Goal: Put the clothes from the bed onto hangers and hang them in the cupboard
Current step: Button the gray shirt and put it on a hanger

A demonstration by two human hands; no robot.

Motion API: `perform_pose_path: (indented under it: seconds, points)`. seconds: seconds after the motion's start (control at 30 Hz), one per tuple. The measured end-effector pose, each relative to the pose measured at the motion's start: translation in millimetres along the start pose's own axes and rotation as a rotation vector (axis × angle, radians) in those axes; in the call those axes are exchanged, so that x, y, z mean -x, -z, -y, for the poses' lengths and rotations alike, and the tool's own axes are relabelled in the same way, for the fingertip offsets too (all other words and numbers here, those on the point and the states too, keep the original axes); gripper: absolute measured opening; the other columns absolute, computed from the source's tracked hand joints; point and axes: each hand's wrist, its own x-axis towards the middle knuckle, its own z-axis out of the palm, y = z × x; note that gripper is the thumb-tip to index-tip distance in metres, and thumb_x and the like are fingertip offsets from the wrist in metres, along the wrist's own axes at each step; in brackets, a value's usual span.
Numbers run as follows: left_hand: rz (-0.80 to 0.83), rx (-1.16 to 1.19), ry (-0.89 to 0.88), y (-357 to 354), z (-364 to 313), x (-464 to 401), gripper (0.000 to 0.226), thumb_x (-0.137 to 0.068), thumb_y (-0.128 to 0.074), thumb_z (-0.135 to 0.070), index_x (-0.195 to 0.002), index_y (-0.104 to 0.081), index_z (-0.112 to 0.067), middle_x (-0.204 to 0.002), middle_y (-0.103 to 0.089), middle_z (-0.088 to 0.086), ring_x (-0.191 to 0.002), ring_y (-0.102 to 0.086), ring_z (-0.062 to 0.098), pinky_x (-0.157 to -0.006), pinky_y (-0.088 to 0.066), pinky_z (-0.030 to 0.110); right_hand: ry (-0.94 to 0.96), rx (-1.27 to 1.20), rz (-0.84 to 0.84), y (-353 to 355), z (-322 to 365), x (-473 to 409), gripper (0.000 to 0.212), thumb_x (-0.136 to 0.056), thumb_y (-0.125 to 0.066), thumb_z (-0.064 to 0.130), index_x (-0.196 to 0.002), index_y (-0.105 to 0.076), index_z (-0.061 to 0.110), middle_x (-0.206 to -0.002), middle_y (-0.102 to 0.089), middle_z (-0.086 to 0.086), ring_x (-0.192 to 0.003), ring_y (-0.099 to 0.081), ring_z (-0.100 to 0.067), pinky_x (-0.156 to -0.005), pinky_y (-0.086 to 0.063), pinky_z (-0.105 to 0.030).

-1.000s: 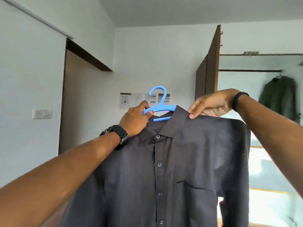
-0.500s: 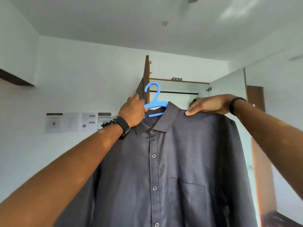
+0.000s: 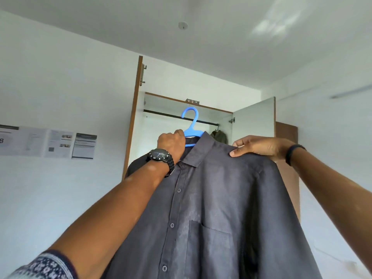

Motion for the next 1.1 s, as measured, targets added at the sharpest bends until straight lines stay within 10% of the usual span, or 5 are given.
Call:
perform_pose_path:
  seconds: [0.17,0.5,0.7,0.87,1.1]
  points:
    - [-0.021,0.110,0.086,-68,-45,-58,0.032,-0.094,-0.032,-0.001,-0.126,-0.037,0.002,-0.113,-0.064,0.013,-0.100,-0.064,0.032,-0.066,-0.035,0.033,0.082,0.059,-0.197,22,-57,-54,0.037,-0.088,-0.066,0.032,-0.060,-0.047,0.018,-0.054,-0.052,0.007,-0.045,-0.046,-0.004,-0.046,-0.037,-0.015]
    - [-0.119,0.458,0.267,-247,-103,-204,0.025,-0.096,-0.038,0.000,-0.120,-0.043,0.001,-0.125,-0.041,0.018,-0.095,-0.061,0.039,-0.067,-0.036,0.035,0.133,0.118,-0.328,67,-185,-227,0.019,-0.092,-0.062,0.017,-0.074,-0.058,0.014,-0.074,-0.061,0.000,-0.068,-0.057,-0.012,-0.062,-0.044,-0.022]
    - [0.013,1.329,0.603,-356,-138,-315,0.038,-0.099,-0.041,-0.018,-0.132,-0.030,-0.002,-0.136,-0.035,0.024,-0.112,-0.052,0.044,-0.087,-0.046,0.041,0.212,0.315,-0.662,94,-241,-356,0.022,-0.094,-0.057,0.022,-0.072,-0.053,0.023,-0.081,-0.057,0.001,-0.075,-0.051,-0.012,-0.059,-0.035,-0.020]
    - [0.092,1.691,0.530,-461,-196,-365,0.042,-0.097,-0.042,-0.030,-0.132,-0.033,-0.008,-0.120,-0.054,0.024,-0.117,-0.051,0.043,-0.093,-0.045,0.046,0.237,0.342,-0.776,108,-306,-457,0.027,-0.094,-0.054,0.019,-0.069,-0.047,0.022,-0.078,-0.054,0.000,-0.076,-0.048,-0.019,-0.057,-0.031,-0.016]
    - [0.203,1.454,0.216,-599,-245,-449,0.052,-0.101,-0.029,-0.037,-0.150,-0.022,-0.020,-0.150,-0.035,0.001,-0.136,-0.036,0.024,-0.113,-0.028,0.037,0.289,0.311,-0.830,150,-389,-609,0.023,-0.095,-0.054,0.020,-0.072,-0.051,0.024,-0.077,-0.052,0.004,-0.074,-0.047,-0.014,-0.053,-0.031,-0.011]
